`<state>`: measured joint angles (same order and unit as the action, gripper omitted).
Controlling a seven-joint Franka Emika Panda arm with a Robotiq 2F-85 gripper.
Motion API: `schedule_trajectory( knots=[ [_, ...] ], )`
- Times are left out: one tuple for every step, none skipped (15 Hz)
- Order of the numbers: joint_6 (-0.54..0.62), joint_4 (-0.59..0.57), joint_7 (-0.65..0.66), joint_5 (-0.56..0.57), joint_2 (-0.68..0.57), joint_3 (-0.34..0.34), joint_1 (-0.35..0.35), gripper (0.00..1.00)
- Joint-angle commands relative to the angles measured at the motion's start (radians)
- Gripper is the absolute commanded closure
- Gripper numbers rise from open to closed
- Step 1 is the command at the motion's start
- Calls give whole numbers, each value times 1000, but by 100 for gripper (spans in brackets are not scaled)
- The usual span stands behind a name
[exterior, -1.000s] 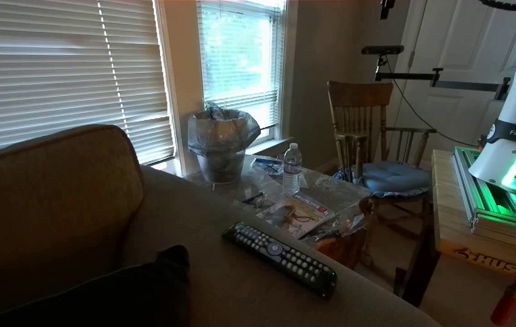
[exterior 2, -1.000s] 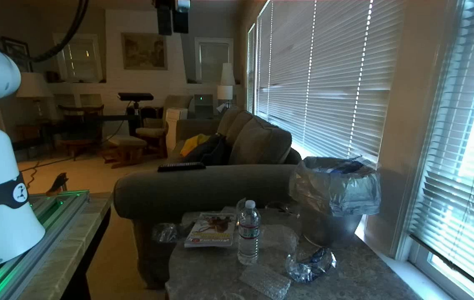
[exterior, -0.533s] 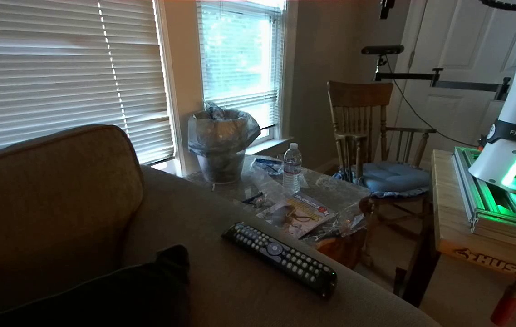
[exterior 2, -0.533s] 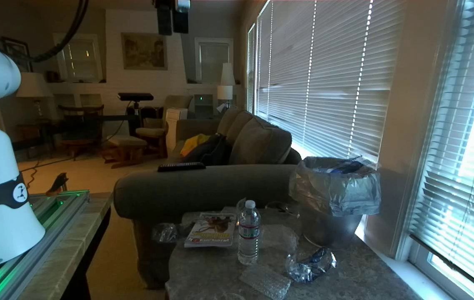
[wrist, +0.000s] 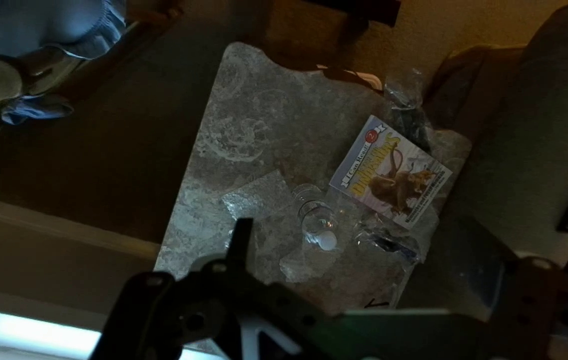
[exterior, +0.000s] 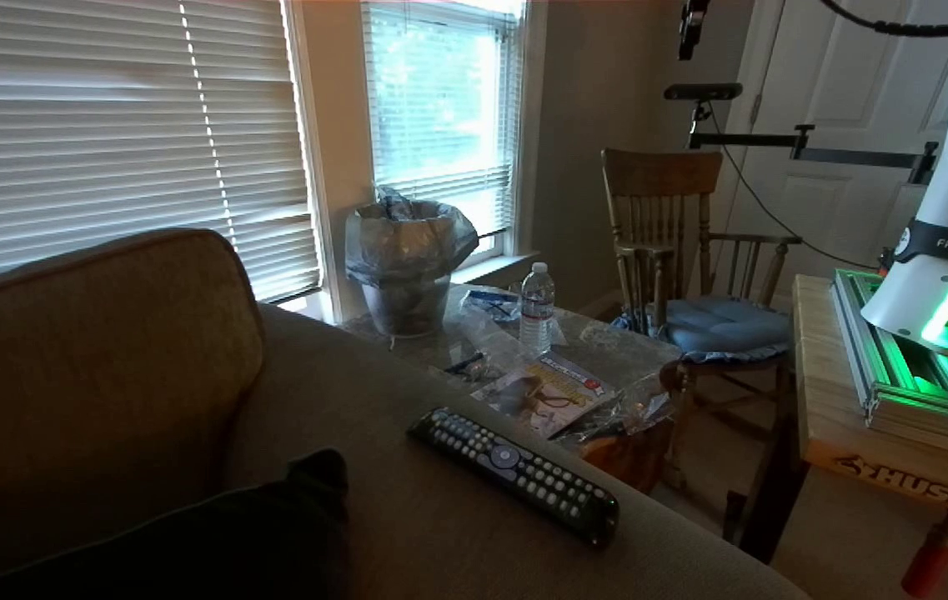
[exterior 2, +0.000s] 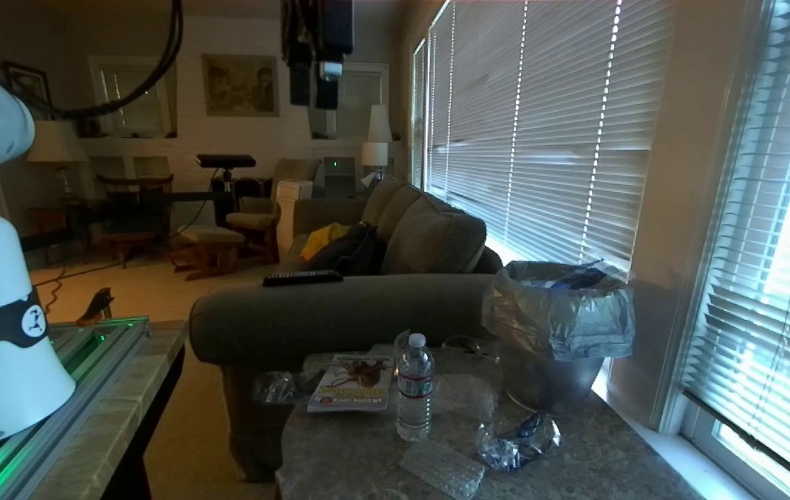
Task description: Put the plastic item into the bin
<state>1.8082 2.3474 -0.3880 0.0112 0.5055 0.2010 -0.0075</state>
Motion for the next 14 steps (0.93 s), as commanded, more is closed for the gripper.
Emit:
schedule_trajectory(
  knots=[
    [77,-4,97,2,-131,-63,-1,0],
    [89,-15,130,8,-172,-81,-4,0],
    [99,-26,155,10,-211,-94,-5,0],
    [106,-36,174,10,-252,-103,-6,0],
    [106,-48,190,17,-285,-112,-8,0],
    [107,-60,207,18,-323,-117,-9,0],
    [102,-77,218,15,-360,-121,-11,0],
    [110,-95,234,12,-399,-122,-14,0],
    [114,-114,250,10,-437,-122,-17,0],
    [117,-136,266,6,-473,-120,-20,0],
    [123,-158,284,-3,-506,-117,-25,0],
    [141,-178,305,-16,-540,-114,-31,0],
    [158,-195,324,-22,-569,-113,-36,0],
    [175,-215,348,-26,-600,-111,-42,0]
  ],
)
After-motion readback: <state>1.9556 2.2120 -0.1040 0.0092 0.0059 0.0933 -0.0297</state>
